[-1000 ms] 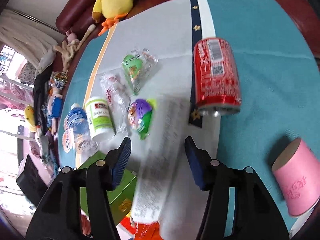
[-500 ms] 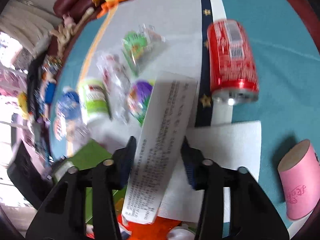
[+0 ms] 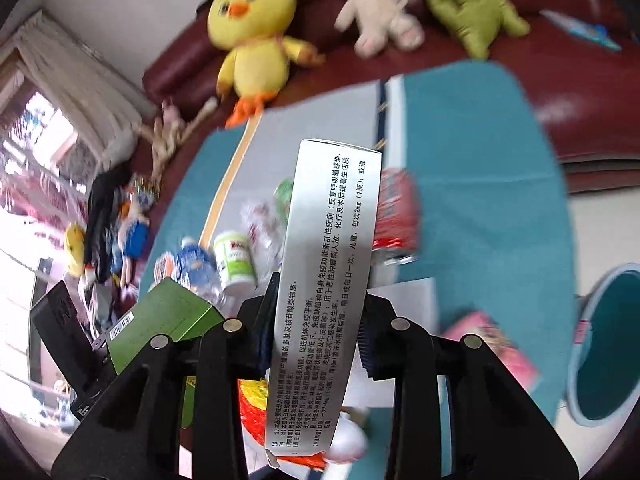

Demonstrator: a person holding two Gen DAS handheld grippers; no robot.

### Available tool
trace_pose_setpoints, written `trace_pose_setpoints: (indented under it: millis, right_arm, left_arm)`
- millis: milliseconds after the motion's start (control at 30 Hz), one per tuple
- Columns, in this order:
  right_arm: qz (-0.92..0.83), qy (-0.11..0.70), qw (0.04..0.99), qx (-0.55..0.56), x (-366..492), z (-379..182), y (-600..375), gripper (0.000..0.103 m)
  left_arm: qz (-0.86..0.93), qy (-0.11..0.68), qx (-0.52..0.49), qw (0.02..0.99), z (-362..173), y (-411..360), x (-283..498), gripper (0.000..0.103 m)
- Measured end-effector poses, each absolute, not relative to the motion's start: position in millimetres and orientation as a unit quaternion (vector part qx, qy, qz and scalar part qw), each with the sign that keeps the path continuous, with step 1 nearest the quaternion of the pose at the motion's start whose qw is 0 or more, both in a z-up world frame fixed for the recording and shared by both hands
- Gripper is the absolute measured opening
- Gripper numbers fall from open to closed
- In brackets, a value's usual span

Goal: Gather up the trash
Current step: 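Carry the green box and medicine box with both tools over the teal bin, then open the left tool to drop the green box while the right tool drops the medicine box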

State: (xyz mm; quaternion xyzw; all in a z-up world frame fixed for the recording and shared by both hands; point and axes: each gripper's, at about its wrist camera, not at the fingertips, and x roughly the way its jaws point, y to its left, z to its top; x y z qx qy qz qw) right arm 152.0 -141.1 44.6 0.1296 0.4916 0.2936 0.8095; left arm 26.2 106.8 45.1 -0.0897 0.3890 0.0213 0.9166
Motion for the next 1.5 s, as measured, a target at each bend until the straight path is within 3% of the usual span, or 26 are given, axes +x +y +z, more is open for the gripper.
trace_pose_setpoints:
  millis: [200,467,633,867,967,1033,1267,1333,1433,1500]
  right_arm:
    - [0.196,0.458,0.851,0.165,140,55,-275,0.032]
    - [0.044,0.459,0.862,0.210,116,1,-449,0.032]
    - [0.020,0.472,0.849,0.236,112,-41,-491,0.032]
    - [0.013,0.494,0.836,0.239,124,-80,-509,0.032]
    - [0.015,0.500,0.832,0.239,128,-90,-514,0.032]
    - [0.017,0.504,0.830,0.239,130,-95,-516,0.032]
    - [0.023,0.515,0.826,0.228,135,-102,-515,0.032]
    - [0.022,0.516,0.826,0.226,135,-102,-516,0.032]
    - [0.016,0.512,0.827,0.230,134,-99,-520,0.032]
    - [0.014,0.511,0.828,0.230,133,-97,-524,0.032]
  left_arm:
    - [-0.066,0.401,-0.048,0.912,50,-4,66,0.003]
    - [-0.160,0.433,0.043,0.886,22,-172,114,0.003]
    - [-0.187,0.466,0.107,0.858,-18,-259,141,0.003]
    - [-0.194,0.506,0.163,0.824,-70,-321,168,0.008]
    - [-0.191,0.519,0.176,0.814,-85,-332,177,0.025]
    - [-0.193,0.521,0.178,0.812,-92,-339,180,0.031]
    - [-0.204,0.513,0.160,0.819,-88,-339,181,0.071]
    - [-0.219,0.501,0.146,0.825,-82,-340,179,0.071]
    - [-0.232,0.484,0.140,0.832,-76,-345,177,0.062]
    - [-0.252,0.489,0.134,0.825,-74,-348,175,0.064]
